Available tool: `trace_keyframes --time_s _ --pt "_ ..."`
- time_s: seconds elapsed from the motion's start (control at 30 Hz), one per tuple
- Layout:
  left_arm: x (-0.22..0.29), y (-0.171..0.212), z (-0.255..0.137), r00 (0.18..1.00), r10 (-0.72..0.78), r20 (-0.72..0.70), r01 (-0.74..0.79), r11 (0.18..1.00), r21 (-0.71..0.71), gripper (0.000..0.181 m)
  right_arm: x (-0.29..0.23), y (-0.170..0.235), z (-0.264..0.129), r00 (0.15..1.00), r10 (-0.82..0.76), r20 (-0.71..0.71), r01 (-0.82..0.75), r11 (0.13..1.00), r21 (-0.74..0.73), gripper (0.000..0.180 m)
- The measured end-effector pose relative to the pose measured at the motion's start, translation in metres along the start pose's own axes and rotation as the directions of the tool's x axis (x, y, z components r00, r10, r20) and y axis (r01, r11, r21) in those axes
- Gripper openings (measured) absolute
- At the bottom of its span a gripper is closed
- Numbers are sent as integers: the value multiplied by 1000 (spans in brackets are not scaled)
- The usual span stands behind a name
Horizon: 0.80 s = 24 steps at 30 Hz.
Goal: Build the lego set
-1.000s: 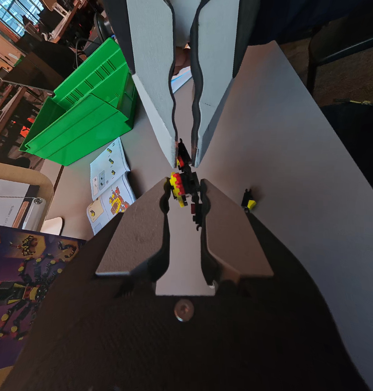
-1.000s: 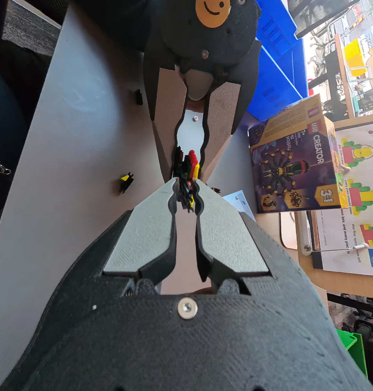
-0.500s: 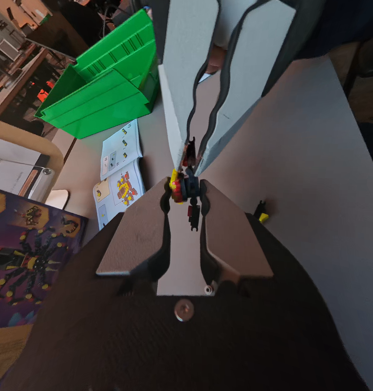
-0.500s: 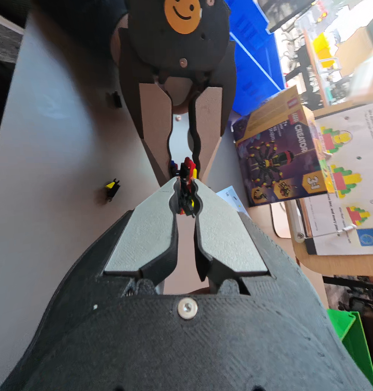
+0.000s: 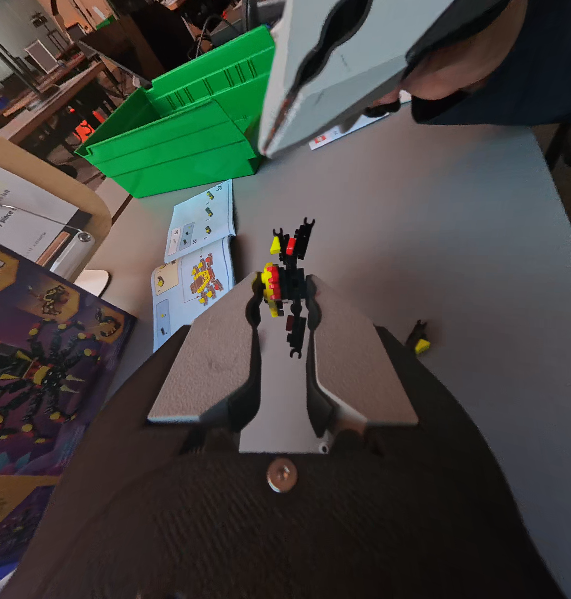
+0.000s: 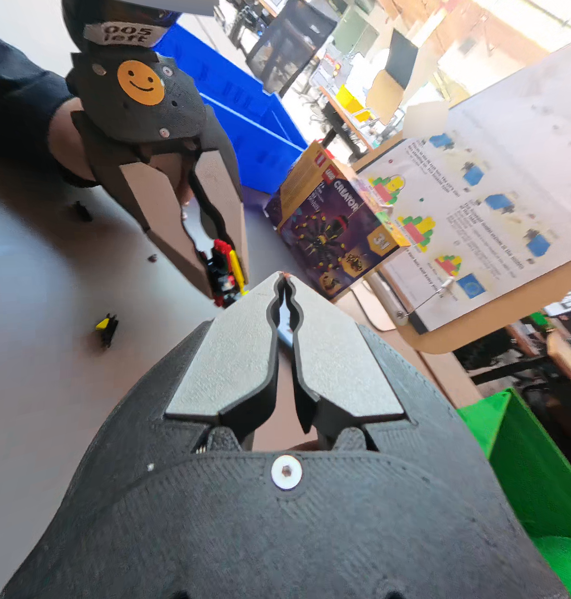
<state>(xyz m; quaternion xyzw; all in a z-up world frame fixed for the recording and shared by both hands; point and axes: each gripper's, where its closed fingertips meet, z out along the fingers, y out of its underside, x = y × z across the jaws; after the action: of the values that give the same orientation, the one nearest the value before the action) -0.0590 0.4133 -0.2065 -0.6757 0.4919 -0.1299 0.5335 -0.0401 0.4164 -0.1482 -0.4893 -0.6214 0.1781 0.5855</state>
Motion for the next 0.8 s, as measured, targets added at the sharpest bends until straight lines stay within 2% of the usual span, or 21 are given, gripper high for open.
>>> trace_keyframes --time_s 0.03,0.1,0.13,0.17,0.37,0.57,0.8 --pt "-3 3 0 1000 -7 6 7 1000 -10 23 -6 4 0 999 16 41 -16 1000 -6 0" --pt "-4 4 0 1000 -17 -4 17 1000 -13 23 -18 11 2 995 29 100 -26 999 -36 6" --pt "-3 4 0 1000 -18 -14 18 1000 -10 23 -23 13 4 993 21 116 -15 998 -53 20" --pt "-1 3 0 1000 -17 -26 17 1000 -6 23 -27 14 6 992 0 123 8 998 -63 26" --pt "16 -9 -2 995 31 -93 -26 998 56 23 -48 14 19 968 -172 182 195 974 -115 19" --pt "18 -8 -3 993 41 -111 -35 998 56 22 -53 13 20 959 -123 254 155 982 -111 8" --pt "19 -10 -1 994 12 -105 -6 998 56 23 -53 12 17 952 -53 300 85 992 -93 7"
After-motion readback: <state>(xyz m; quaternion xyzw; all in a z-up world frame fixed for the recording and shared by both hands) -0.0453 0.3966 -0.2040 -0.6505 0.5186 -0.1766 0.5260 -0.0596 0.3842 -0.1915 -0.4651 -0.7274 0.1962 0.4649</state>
